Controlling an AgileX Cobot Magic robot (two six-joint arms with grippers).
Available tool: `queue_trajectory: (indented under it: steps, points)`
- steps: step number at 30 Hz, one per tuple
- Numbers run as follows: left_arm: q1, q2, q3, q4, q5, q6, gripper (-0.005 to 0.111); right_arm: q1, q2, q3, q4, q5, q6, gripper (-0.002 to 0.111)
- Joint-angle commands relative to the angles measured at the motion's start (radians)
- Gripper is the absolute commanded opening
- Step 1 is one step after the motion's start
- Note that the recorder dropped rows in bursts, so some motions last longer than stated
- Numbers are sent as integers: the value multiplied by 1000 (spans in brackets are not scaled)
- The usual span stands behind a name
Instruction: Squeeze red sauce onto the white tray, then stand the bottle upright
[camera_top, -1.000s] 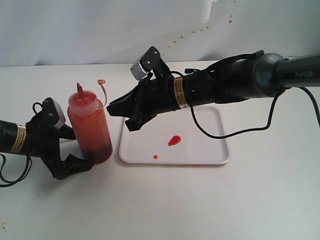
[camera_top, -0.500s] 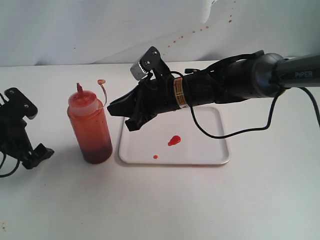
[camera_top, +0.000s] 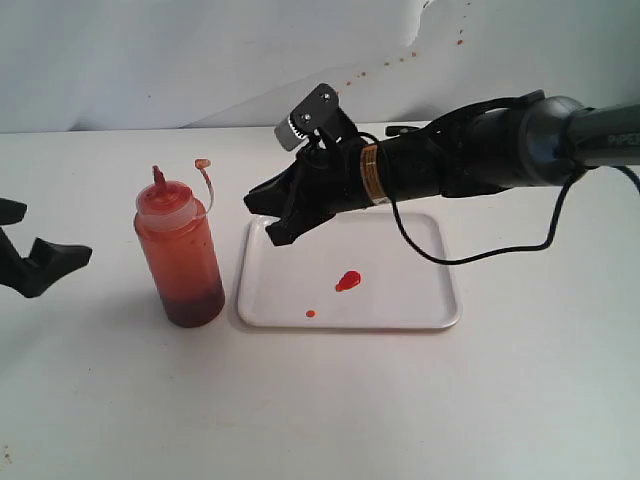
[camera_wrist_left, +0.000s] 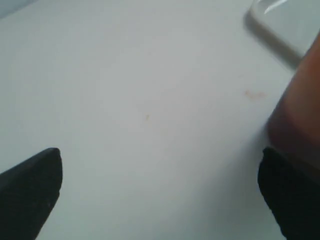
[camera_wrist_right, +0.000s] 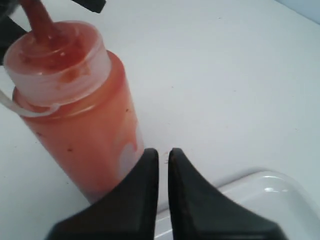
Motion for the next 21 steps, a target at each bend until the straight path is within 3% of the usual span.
queue_trajectory:
  steps: [1, 3, 5, 8, 16, 21]
  points:
    - [161, -24, 8, -3, -452, 30, 105, -62, -30, 6, -29, 8, 57, 0]
    - [224, -24, 8, 7, -631, 32, 105, -89, -33, 6, -34, 8, 88, 0]
    - [265, -24, 8, 0, -642, 31, 105, -112, -33, 6, -34, 10, 111, 0]
    - [272, -35, 8, -53, -642, 49, 105, -141, -49, 17, -39, 99, 128, 0]
    - [194, -33, 8, -192, -642, 55, 105, -145, -200, 115, -34, 569, 104, 0]
    - [159, -33, 8, -191, -642, 29, 104, -145, -297, 169, -34, 583, 104, 0]
